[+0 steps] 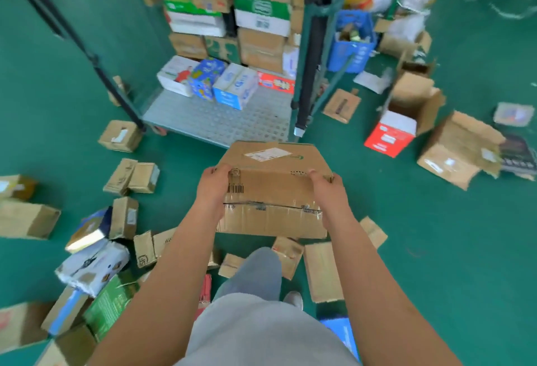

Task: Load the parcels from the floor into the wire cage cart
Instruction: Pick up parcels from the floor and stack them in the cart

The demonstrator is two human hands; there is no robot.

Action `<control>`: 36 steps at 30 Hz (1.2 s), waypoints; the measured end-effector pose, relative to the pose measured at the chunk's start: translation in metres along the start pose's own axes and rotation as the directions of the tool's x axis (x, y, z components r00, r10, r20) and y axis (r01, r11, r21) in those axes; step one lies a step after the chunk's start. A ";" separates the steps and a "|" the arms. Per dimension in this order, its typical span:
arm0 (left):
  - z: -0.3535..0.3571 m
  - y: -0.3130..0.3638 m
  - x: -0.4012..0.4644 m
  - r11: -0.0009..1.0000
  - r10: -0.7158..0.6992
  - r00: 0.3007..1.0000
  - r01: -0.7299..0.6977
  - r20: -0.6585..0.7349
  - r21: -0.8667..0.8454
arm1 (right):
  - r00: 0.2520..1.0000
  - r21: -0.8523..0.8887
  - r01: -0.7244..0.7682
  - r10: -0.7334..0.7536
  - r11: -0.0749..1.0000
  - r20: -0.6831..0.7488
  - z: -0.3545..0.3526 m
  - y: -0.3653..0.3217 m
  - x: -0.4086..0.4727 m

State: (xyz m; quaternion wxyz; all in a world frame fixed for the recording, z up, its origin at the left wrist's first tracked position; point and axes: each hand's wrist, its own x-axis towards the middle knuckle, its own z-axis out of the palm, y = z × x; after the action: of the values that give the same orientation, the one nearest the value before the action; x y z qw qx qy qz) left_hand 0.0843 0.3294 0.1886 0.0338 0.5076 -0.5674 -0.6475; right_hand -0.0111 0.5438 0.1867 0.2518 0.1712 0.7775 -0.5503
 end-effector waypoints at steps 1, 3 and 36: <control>-0.008 0.003 -0.001 0.999 0.033 0.998 -0.035 -0.046 -0.032 | 0.999 -0.009 0.035 -0.034 0.999 0.037 0.005 -0.009 -0.001; -0.015 0.012 -0.005 0.995 0.071 0.992 -0.077 -0.101 -0.062 | 0.994 -0.014 0.072 -0.070 0.997 0.081 0.011 -0.020 0.000; -0.154 0.188 0.362 0.982 -0.130 0.986 0.113 -0.102 -0.154 | 0.991 -0.134 0.028 -0.010 0.991 0.133 0.346 -0.238 0.170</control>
State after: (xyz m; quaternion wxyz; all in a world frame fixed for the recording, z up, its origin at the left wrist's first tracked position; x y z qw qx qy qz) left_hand -0.0837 -0.0697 0.1335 0.0631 0.5728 -0.4831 -0.6592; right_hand -0.2082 0.1367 0.1789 0.3087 0.1094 0.7962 -0.5088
